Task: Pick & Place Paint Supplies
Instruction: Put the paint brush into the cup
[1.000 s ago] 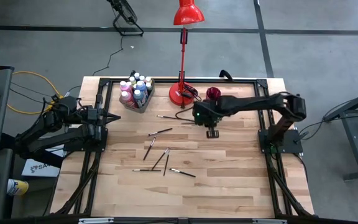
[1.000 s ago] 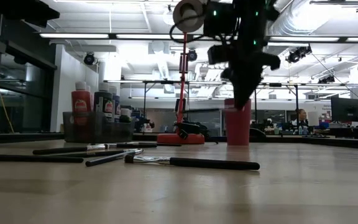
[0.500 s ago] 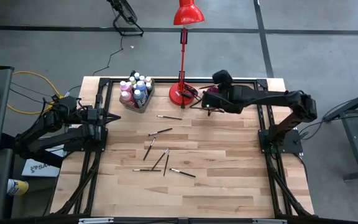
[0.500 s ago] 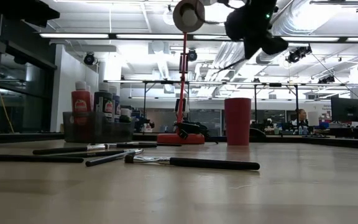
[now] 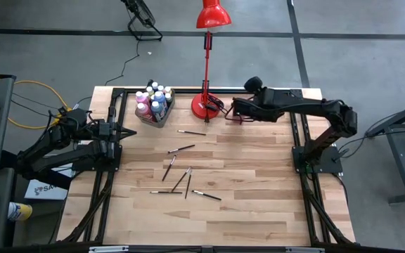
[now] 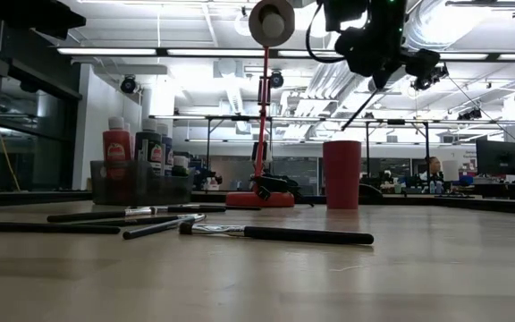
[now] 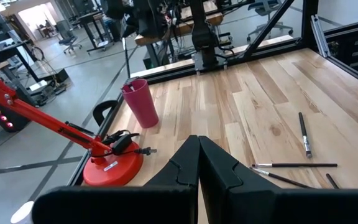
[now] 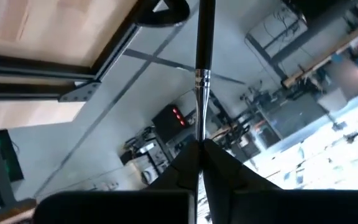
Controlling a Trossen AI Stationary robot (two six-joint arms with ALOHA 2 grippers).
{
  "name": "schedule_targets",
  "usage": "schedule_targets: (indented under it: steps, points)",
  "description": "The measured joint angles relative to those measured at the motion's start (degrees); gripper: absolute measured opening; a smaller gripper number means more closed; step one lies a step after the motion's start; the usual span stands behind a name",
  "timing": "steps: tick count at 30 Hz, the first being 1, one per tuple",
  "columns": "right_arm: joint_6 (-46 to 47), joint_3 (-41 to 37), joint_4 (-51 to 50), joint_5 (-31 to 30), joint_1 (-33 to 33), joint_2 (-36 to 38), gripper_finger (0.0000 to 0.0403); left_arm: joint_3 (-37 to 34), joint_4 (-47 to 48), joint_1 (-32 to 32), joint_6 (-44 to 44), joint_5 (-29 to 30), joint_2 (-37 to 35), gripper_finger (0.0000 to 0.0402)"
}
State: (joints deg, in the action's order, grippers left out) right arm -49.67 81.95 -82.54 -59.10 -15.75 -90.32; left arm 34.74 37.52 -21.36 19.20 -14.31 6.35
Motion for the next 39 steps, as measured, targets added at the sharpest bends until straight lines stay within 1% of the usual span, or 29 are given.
schedule_targets:
  steps: [2,8,12,15,19,24,27,29,33,35,39]
  points:
    - [-0.9,-0.1,0.4,0.8,-0.1,-0.2,0.0004,0.0,0.0,0.0,0.0,0.0,0.0,0.0]
    - [-3.2,-0.6,3.1,0.9,-1.3,-4.3,0.0004,0.0,0.0,0.0,0.0,0.0,0.0,0.0]
    - [-3.0,-0.6,3.1,1.0,-1.3,-6.8,0.0004,0.0,0.0,0.0,0.0,0.0,0.0,0.0]
    - [-1.0,-0.6,3.8,1.1,-1.3,-7.9,0.0005,0.0,0.0,0.0,0.0,0.0,0.0,0.0]
    - [2.2,-0.6,4.1,1.3,-1.2,-8.2,0.0024,0.0,0.0,0.0,0.0,0.0,0.0,0.0]
    - [5.4,-0.6,4.3,4.0,-1.2,-8.3,0.0063,0.0,0.0,0.0,0.0,0.0,0.0,0.0]
    - [9.0,-0.6,4.5,4.2,-1.2,-8.3,0.0088,0.0,0.0,0.0,0.0,0.0,0.0,0.0]
    - [13.0,-0.6,5.5,4.2,-1.2,-8.3,0.0104,0.0,0.0,0.0,0.0,0.0,0.0,0.0]
    - [26.0,-0.6,8.4,5.0,-0.4,-6.0,0.0129,0.0,0.0,0.0,0.0,0.0,0.0,0.0]
    - [33.4,-0.6,10.0,9.4,0.4,-4.2,0.0138,0.0,0.0,0.0,0.0,0.0,0.0,0.0]
    - [48.0,-0.5,15.5,25.6,2.3,-2.3,0.0146,0.0,0.0,0.0,0.0,0.0,0.0,0.0]
